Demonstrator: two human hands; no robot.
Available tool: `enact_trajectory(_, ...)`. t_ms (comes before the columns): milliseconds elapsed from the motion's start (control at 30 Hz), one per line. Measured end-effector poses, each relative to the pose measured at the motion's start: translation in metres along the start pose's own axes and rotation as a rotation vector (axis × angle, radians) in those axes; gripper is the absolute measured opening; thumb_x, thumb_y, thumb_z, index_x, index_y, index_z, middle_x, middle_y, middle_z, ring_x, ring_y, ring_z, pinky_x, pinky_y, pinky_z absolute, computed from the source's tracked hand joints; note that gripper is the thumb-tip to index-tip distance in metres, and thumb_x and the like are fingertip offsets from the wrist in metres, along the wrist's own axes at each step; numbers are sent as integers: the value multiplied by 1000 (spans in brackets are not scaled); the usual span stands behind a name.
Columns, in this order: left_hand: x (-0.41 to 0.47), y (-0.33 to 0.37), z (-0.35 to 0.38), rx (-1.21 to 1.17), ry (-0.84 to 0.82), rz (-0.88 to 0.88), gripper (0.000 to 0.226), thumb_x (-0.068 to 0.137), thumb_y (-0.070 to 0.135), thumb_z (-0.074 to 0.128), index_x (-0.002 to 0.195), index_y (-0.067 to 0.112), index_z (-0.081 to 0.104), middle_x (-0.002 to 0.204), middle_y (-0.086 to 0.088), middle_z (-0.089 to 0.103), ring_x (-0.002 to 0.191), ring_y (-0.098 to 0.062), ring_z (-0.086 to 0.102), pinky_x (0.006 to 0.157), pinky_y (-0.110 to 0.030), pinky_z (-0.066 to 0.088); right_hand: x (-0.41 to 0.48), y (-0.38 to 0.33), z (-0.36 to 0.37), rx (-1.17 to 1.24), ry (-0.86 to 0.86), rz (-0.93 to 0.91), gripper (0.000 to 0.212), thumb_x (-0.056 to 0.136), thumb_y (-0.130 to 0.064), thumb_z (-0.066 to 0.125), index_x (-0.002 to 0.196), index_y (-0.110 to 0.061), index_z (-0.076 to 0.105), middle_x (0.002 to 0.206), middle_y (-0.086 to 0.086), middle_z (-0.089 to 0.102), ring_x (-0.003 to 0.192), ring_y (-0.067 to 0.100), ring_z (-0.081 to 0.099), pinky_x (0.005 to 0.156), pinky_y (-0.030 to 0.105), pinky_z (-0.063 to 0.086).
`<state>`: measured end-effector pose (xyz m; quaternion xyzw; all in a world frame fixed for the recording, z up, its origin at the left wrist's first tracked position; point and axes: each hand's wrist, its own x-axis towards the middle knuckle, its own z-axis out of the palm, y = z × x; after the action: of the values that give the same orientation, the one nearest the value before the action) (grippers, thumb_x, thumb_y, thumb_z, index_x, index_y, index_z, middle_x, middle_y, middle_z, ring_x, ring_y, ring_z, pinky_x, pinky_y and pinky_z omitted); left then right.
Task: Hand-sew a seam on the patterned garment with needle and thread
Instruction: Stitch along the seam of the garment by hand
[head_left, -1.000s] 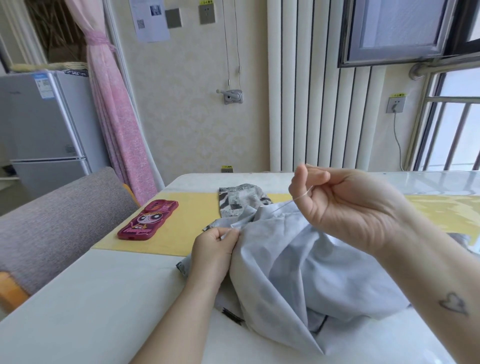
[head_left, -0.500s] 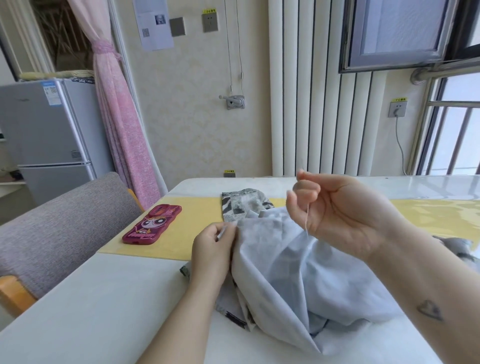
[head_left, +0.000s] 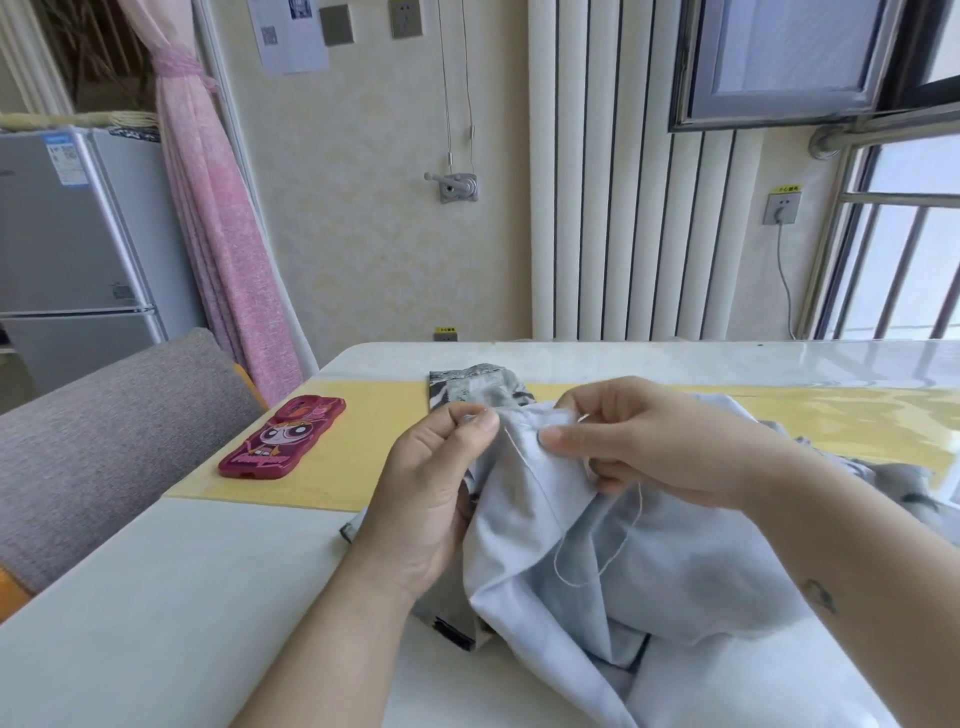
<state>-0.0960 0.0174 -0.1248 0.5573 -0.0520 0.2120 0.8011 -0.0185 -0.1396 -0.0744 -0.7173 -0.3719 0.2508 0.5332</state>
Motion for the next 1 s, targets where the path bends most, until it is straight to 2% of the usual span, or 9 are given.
enact_trajectory(67, 2, -2, -3, 75, 39, 5, 8, 75, 27, 67, 70, 21, 70, 80, -12, 66, 76, -23, 60, 73, -33, 49, 1, 0, -6, -10, 81, -40, 26, 71, -31, 70, 72, -9, 57, 55, 3, 43, 47, 11, 38, 50, 22, 37)
enact_trajectory(200, 4, -10, -7, 238, 120, -12, 24, 69, 37, 78, 83, 18, 75, 90, -21, 69, 84, -28, 58, 84, -47, 45, 4, 2, -13, -421, 352, -109, 20, 85, -23, 68, 70, -13, 59, 46, -9, 42, 48, 8, 43, 56, 29, 48)
enact_trajectory(267, 5, -13, -7, 288, 143, -21, 29, 70, 38, 79, 86, 14, 75, 94, -22, 71, 86, -28, 63, 91, -49, 47, 7, 8, -11, -522, 416, -111, 20, 86, -23, 66, 70, -13, 58, 43, -10, 41, 43, 5, 39, 49, 18, 39)
enact_trajectory(367, 6, -17, -8, 341, 190, -32, 16, 80, 25, 71, 90, 12, 73, 89, -10, 74, 90, -22, 67, 95, -43, 48, 11, 19, -9, -614, 414, -75, 23, 86, -27, 65, 68, -17, 56, 50, -7, 44, 44, 6, 34, 45, 17, 31)
enact_trajectory(467, 7, -19, -8, 373, 235, -41, 3, 84, 15, 69, 84, 16, 72, 77, 0, 74, 78, -12, 66, 86, -33, 50, 12, 20, -9, -631, 412, -32, 21, 88, -29, 63, 75, -13, 57, 59, 1, 52, 50, 12, 38, 47, 19, 31)
enact_trajectory(600, 7, -20, -9, 394, 270, -39, 3, 85, 16, 69, 83, 15, 71, 75, 0, 73, 74, -11, 64, 81, -30, 49, 11, 18, -7, -646, 418, -21, 16, 89, -31, 60, 81, -21, 52, 59, -1, 52, 48, 12, 40, 44, 18, 31)
enact_trajectory(733, 7, -19, -9, 414, 283, -23, 4, 87, 15, 68, 84, 15, 71, 79, -3, 74, 77, -13, 65, 82, -30, 50, 4, 3, -7, -491, 453, -2, 12, 94, -29, 50, 95, -18, 47, 64, -1, 51, 52, 15, 46, 53, 28, 38)
enact_trajectory(833, 8, -18, -9, 415, 295, -9, 9, 87, 16, 67, 79, 18, 70, 75, -5, 71, 75, -17, 61, 79, -33, 49, -3, -12, -3, -420, 422, -48, 15, 98, -20, 41, 87, -19, 50, 62, -4, 46, 57, 21, 51, 55, 28, 47)
enact_trajectory(1000, 8, -17, -6, 355, 280, 7, 14, 82, 21, 71, 68, 22, 68, 69, -1, 63, 73, -19, 53, 76, -36, 43, -9, -20, 17, -442, 272, -146, 28, 98, -13, 40, 80, -18, 61, 46, -12, 42, 46, 8, 45, 59, 32, 50)
